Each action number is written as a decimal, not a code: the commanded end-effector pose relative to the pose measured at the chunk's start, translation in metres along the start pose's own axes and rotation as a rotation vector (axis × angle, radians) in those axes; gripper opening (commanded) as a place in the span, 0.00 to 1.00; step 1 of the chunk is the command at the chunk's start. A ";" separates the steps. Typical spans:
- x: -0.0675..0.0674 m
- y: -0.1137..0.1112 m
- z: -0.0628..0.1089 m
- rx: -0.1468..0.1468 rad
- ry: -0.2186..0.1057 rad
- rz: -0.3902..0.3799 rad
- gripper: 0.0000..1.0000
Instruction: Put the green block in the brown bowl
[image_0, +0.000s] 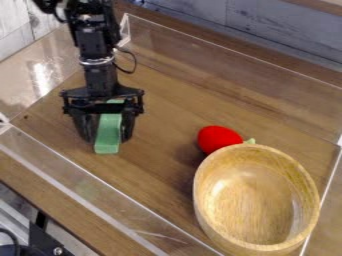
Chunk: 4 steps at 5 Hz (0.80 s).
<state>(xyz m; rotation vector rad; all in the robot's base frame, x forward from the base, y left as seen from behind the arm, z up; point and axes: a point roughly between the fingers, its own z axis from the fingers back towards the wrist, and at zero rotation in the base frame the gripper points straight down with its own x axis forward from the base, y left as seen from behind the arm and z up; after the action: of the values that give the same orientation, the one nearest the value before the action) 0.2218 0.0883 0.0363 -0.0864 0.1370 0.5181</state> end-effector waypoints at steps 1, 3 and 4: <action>-0.010 -0.006 0.013 -0.021 -0.069 -0.090 1.00; -0.044 -0.032 0.047 -0.047 -0.130 -0.179 1.00; -0.046 -0.047 0.052 -0.053 -0.154 -0.162 1.00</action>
<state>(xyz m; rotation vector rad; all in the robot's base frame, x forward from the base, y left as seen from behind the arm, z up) 0.2054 0.0293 0.0872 -0.1114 0.0137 0.3667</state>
